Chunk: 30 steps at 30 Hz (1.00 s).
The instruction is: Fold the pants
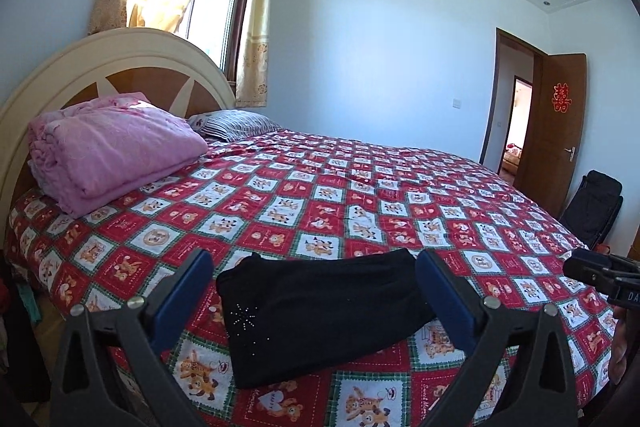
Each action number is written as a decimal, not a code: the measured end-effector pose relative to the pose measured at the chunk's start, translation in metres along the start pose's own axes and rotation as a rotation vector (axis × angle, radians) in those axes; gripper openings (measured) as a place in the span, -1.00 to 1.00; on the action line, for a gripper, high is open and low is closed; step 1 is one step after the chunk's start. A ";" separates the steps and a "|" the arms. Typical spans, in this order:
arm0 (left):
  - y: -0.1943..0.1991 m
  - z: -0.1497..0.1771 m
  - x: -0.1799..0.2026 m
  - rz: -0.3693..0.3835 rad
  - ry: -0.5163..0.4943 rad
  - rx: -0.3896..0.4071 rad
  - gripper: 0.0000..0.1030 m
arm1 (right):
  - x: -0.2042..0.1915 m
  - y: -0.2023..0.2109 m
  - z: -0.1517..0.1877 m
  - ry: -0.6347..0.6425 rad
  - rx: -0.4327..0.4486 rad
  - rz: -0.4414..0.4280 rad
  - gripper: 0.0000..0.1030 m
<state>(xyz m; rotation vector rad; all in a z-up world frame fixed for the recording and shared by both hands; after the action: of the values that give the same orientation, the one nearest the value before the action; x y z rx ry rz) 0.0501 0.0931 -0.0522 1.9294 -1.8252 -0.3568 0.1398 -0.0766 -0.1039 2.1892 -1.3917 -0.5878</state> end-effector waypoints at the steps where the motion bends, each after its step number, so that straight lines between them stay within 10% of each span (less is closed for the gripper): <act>1: 0.000 0.000 0.000 0.000 -0.002 0.000 1.00 | 0.000 0.001 0.000 -0.002 0.003 0.002 0.30; 30: -0.002 -0.001 0.011 -0.057 -0.082 -0.023 1.00 | 0.000 0.007 -0.003 0.008 0.034 0.022 0.32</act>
<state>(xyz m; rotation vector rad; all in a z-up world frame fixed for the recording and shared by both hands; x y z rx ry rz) 0.0530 0.0819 -0.0508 1.9812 -1.8123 -0.4799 0.1367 -0.0789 -0.0977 2.1975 -1.4297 -0.5504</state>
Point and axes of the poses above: each gripper's, at about its wrist camera, not at the fingertips, and y roughly against the way its jaws point, x to its right, z to its underside, the point moved 5 cm from there along -y, roughly the way its jaws point, and after that the axes turned 10 degrees about -x, right-handed, at the moved point
